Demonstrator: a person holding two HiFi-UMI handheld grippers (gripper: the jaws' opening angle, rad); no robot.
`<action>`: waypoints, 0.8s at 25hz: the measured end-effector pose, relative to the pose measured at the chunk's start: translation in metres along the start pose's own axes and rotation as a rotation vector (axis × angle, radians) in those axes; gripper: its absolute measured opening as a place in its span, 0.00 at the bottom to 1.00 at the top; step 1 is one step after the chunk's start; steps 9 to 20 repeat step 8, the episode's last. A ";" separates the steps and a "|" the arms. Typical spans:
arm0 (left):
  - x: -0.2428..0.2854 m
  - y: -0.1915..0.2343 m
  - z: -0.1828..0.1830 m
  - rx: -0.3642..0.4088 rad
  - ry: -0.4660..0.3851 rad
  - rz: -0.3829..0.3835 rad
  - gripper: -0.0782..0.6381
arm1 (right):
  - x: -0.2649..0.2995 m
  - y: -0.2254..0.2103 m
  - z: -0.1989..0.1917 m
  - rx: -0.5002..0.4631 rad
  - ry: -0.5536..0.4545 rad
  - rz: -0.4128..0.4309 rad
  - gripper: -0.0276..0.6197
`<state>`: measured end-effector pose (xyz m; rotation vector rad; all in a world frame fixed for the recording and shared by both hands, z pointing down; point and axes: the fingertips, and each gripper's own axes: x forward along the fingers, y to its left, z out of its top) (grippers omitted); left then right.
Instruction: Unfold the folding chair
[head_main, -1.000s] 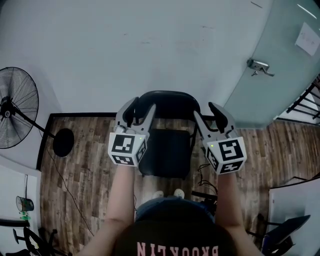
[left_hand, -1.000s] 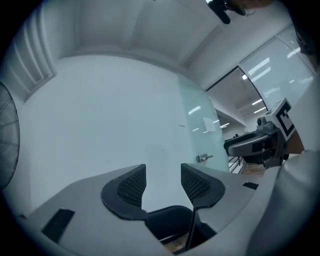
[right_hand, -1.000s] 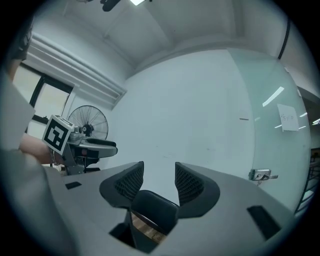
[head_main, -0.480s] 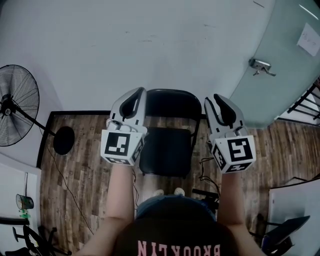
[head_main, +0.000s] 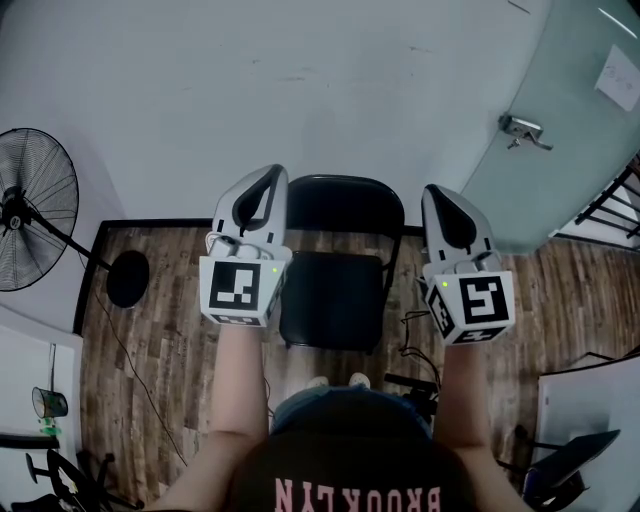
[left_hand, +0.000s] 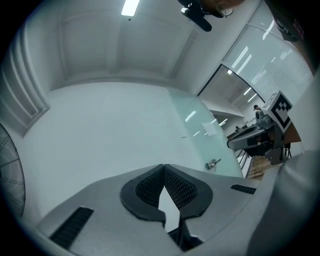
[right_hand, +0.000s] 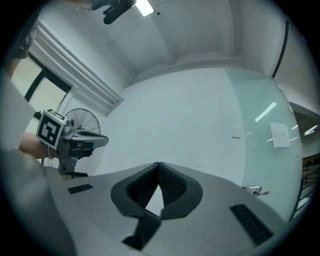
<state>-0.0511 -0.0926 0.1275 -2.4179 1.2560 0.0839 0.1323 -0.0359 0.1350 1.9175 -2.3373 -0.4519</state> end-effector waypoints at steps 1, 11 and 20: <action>0.000 0.001 0.001 -0.001 -0.004 0.003 0.11 | -0.001 0.001 0.000 -0.001 -0.002 0.002 0.05; -0.001 0.006 0.002 0.035 0.000 0.024 0.11 | -0.002 0.003 0.003 -0.014 0.005 0.016 0.05; -0.001 0.006 0.002 0.035 0.000 0.024 0.11 | -0.002 0.003 0.003 -0.014 0.005 0.016 0.05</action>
